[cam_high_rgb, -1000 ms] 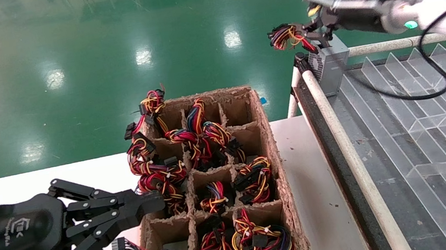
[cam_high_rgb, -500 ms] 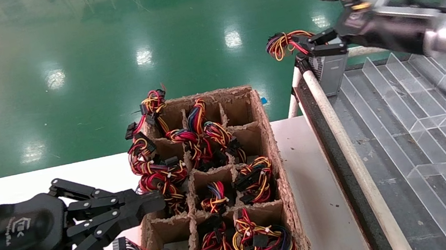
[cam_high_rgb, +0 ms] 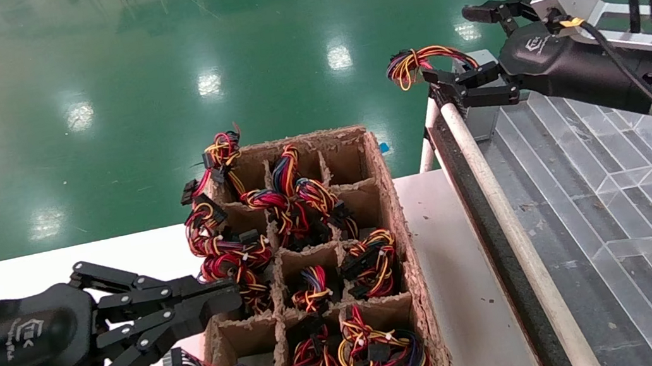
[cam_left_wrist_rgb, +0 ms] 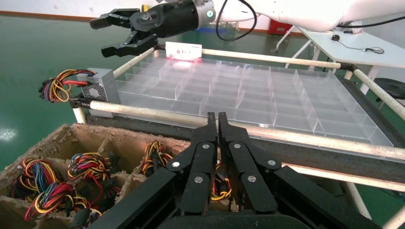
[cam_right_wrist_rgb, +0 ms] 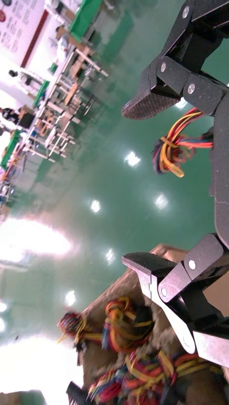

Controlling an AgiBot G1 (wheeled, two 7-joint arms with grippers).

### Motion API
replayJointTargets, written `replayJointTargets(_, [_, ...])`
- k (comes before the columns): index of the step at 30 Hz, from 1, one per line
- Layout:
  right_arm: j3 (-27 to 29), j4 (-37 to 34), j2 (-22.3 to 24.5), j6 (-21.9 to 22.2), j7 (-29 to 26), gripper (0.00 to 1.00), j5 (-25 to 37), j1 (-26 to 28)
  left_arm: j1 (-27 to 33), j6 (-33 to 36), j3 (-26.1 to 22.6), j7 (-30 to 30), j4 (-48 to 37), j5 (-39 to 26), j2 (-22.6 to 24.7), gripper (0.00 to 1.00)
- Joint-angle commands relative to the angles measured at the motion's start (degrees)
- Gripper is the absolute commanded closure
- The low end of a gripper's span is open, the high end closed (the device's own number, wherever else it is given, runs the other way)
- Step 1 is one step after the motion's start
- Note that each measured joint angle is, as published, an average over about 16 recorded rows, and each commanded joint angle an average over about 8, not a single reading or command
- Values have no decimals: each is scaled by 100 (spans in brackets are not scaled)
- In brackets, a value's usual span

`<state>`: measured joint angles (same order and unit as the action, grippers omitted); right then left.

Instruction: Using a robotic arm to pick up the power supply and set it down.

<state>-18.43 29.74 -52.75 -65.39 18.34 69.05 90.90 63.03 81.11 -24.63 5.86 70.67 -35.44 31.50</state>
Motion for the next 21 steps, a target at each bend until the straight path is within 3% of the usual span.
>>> replayJointTargets(1, [11, 200, 81, -93, -133, 0, -124, -134, 0, 0, 0, 0, 0, 0, 0, 0])
replayJointTargets(21, [119, 2161, 874, -1001, -1434, 0, -1341, -1447, 0, 0, 0, 0, 0, 0, 0, 0])
